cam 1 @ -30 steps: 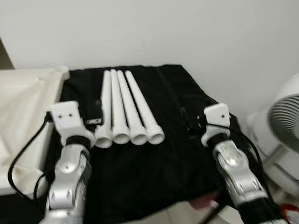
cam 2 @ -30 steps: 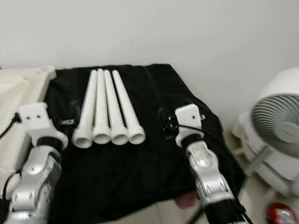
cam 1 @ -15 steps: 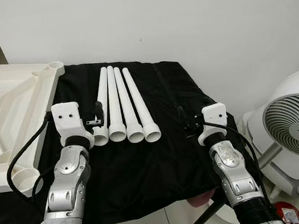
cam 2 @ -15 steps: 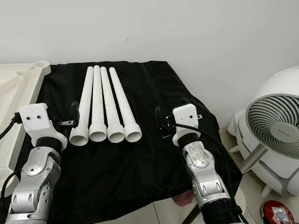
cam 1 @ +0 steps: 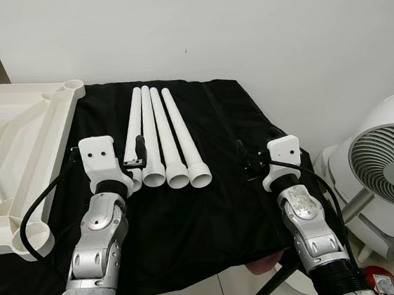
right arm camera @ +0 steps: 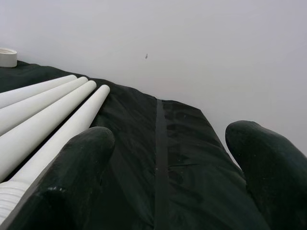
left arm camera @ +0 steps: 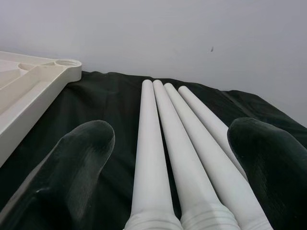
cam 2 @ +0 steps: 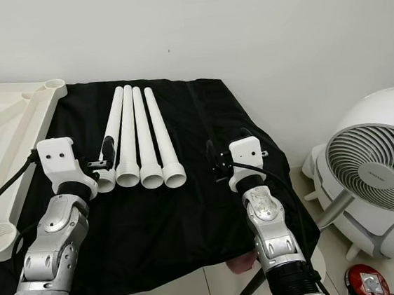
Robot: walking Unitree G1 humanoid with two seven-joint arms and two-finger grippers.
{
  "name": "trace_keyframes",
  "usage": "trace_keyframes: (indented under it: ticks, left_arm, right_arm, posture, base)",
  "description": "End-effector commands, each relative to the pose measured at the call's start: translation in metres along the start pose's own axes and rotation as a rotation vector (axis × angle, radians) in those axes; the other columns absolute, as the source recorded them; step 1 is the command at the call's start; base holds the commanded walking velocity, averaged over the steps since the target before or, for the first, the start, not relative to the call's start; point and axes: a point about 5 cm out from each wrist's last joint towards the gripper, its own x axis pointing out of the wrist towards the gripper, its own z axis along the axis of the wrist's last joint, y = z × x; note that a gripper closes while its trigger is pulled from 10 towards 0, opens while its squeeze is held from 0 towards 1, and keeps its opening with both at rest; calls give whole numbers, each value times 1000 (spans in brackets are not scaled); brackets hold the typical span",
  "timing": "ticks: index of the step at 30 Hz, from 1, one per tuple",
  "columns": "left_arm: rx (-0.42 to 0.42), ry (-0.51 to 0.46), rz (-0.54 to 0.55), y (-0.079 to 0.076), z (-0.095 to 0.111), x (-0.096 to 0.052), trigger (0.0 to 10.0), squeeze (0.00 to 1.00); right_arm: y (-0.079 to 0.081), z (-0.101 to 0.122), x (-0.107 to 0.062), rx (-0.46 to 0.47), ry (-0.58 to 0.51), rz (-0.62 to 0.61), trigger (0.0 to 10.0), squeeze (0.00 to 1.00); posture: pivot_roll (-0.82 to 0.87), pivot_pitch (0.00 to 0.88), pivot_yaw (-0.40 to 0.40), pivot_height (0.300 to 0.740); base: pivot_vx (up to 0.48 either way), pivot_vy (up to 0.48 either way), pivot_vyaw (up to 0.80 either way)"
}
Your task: Building children table
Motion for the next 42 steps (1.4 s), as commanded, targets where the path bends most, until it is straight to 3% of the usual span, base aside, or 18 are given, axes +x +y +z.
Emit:
trace_keyframes:
  ticks: [1, 42]
  left_arm:
    - [-1, 21, -29, -4, -4, -1, 10000, 0]
    - [0, 10, -9, 0, 0, 2, 10000, 0]
  right_arm:
    - [-3, -2, -1, -11, 11, -13, 10000, 0]
    - [-2, -2, 3, -14, 14, -14, 10000, 0]
  posture:
    - [26, 0, -118, 740]
    - [25, 0, -125, 740]
  base:
    - [0, 0, 0]
    - [0, 284, 0]
